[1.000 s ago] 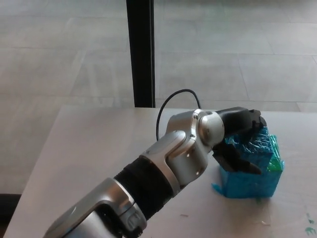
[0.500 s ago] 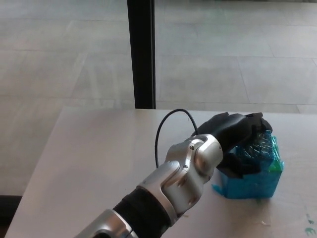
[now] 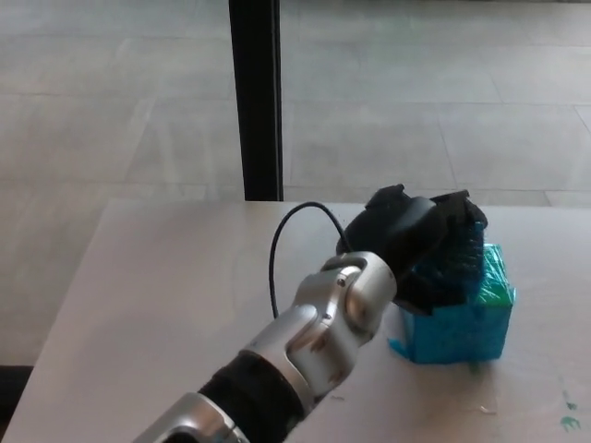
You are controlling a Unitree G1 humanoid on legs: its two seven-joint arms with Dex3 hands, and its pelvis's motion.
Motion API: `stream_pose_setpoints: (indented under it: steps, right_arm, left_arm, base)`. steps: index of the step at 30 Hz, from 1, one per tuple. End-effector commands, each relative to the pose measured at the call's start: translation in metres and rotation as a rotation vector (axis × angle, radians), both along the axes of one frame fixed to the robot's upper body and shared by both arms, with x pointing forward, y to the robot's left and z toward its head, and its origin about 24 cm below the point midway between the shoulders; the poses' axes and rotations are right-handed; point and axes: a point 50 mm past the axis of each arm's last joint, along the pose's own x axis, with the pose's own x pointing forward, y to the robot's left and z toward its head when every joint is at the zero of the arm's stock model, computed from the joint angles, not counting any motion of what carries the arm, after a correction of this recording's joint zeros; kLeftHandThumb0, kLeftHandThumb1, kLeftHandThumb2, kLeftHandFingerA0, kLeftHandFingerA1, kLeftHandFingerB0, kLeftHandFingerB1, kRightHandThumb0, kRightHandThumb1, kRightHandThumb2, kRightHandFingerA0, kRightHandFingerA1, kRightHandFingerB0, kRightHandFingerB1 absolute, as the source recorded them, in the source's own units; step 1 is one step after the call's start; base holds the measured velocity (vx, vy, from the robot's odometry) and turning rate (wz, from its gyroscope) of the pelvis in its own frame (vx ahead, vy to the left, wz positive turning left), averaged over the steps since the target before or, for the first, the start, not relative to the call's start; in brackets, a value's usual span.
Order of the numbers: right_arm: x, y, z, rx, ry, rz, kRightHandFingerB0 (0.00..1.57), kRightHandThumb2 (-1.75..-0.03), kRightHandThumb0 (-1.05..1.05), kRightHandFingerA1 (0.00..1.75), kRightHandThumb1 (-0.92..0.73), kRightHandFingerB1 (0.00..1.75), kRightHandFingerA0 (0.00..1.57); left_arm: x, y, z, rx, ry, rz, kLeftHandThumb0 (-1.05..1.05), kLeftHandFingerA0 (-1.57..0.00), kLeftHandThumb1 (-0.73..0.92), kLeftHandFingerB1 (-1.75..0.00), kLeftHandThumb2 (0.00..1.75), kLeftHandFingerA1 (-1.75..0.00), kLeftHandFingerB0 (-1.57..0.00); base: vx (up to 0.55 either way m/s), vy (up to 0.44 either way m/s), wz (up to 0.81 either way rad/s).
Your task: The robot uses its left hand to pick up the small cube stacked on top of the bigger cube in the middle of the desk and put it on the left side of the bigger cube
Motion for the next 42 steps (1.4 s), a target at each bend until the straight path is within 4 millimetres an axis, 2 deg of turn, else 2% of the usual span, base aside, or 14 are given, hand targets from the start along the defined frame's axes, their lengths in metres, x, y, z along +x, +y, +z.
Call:
stream_pose_setpoints:
  steps: [1, 3, 4, 8, 12, 13, 18, 20, 23, 27, 37, 38, 40, 42]
  right_arm:
    - [-0.006, -0.004, -0.002, -0.006, 0.014, -0.03, 0.69, -0.81, -0.56, 0.86, -0.4, 0.68, 0.83]
    - [-0.008, -0.004, -0.003, -0.007, 0.014, -0.027, 0.69, -0.8, -0.57, 0.87, -0.4, 0.68, 0.83]
    - [-0.009, -0.004, -0.003, -0.012, 0.014, -0.03, 0.69, -0.82, -0.53, 0.87, -0.39, 0.69, 0.86]
    - [-0.012, -0.006, -0.004, -0.005, 0.017, -0.041, 0.68, -0.81, -0.53, 0.86, -0.4, 0.69, 0.85]
    - [-0.011, -0.006, -0.004, 0.001, 0.014, -0.054, 0.64, -0.93, -0.55, 0.89, -0.31, 0.75, 0.86]
    - [-0.012, -0.006, -0.004, -0.005, 0.02, -0.049, 0.66, -0.78, -0.57, 0.86, -0.41, 0.71, 0.85]
    - [-0.011, -0.008, -0.002, -0.014, 0.013, -0.039, 0.67, -0.82, -0.57, 0.88, -0.37, 0.72, 0.87]
    - [-0.011, -0.008, -0.001, -0.008, 0.019, -0.039, 0.66, -0.81, -0.56, 0.88, -0.37, 0.73, 0.85]
    - [-0.009, -0.007, -0.002, -0.015, 0.017, -0.036, 0.65, -0.94, -0.57, 0.89, -0.29, 0.76, 0.86]
    - [-0.008, -0.008, -0.001, 0.003, 0.001, -0.055, 0.69, -0.81, -0.53, 0.85, -0.38, 0.68, 0.83]
    - [-0.005, -0.007, -0.001, -0.01, 0.0, -0.042, 0.67, -0.93, -0.55, 0.88, -0.28, 0.74, 0.85]
    - [-0.005, -0.007, -0.001, -0.006, 0.002, -0.047, 0.71, -0.8, -0.54, 0.86, -0.37, 0.67, 0.84]
    - [-0.004, -0.006, 0.0, -0.004, 0.0, -0.045, 0.67, -0.94, -0.55, 0.88, -0.29, 0.75, 0.83]
    - [-0.004, -0.005, 0.001, -0.008, -0.009, -0.026, 0.7, -0.82, -0.56, 0.89, -0.36, 0.69, 0.86]
  left_arm:
    - [0.019, 0.027, 0.051, -0.055, -0.164, 0.08, -0.2, -0.79, 0.69, -0.9, 0.73, -1.39, -0.71]
    - [0.022, 0.037, 0.07, -0.07, -0.21, 0.076, -0.2, -0.83, 0.72, -0.73, 0.69, -1.05, -0.75]
    - [0.023, 0.043, 0.08, -0.099, -0.27, 0.087, -0.2, -0.88, 0.63, -0.76, 0.72, -1.42, -0.81]
    - [0.022, 0.056, 0.095, -0.142, -0.303, 0.095, -0.2, -0.88, 0.64, -0.81, 0.79, -1.43, -0.83]
    - [0.015, 0.073, 0.094, -0.125, -0.346, 0.099, -0.2, -0.9, 0.66, -0.78, 0.72, -1.12, -0.82]
    - [0.012, 0.08, 0.087, -0.114, -0.327, 0.101, -0.2, -0.9, 0.63, -0.82, 0.76, -1.28, -0.83]
    - [-0.001, 0.105, 0.047, -0.054, -0.176, 0.118, -0.21, -0.86, 0.67, -0.8, 0.74, -1.41, -0.81]
    - [-0.008, 0.113, 0.027, -0.016, -0.078, 0.126, -0.19, -0.82, 0.7, -0.73, 0.67, -0.97, -0.78]
    - [-0.015, 0.124, -0.003, 0.018, 0.012, 0.127, -0.17, -0.82, 0.7, -0.93, 0.73, -1.34, -0.84]
    - [-0.026, 0.132, -0.045, 0.092, 0.09, 0.156, -0.16, -0.85, 0.67, -0.92, 0.84, -1.29, -0.88]
    - [-0.039, 0.137, -0.079, 0.247, 0.175, 0.162, -0.15, -0.77, 0.72, -0.97, 0.79, -1.44, -0.81]
    - [-0.04, 0.137, -0.083, 0.227, 0.192, 0.171, -0.16, -0.79, 0.72, -1.05, 0.86, -1.49, -0.81]
    - [-0.041, 0.137, -0.086, 0.233, 0.223, 0.161, -0.19, -0.73, 0.74, -0.98, 0.81, -1.44, -0.81]
    - [-0.04, 0.137, -0.088, 0.274, 0.269, 0.153, -0.22, -0.7, 0.75, -0.87, 0.75, -1.37, -0.8]
  base:
    - [0.0, 0.0, 0.0]
    - [0.0, 0.0, 0.0]
    - [0.0, 0.0, 0.07]
    - [0.0, 0.0, 0.0]
    - [0.0, 0.0, 0.0]
    - [0.0, 0.0, 0.0]
    - [0.0, 0.0, 0.0]
    - [0.0, 0.0, 0.0]
    - [0.0, 0.0, 0.0]
    - [0.0, 0.0, 0.0]
    - [0.0, 0.0, 0.0]
    - [0.0, 0.0, 0.0]
    - [0.0, 0.0, 0.0]
    - [0.0, 0.0, 0.0]
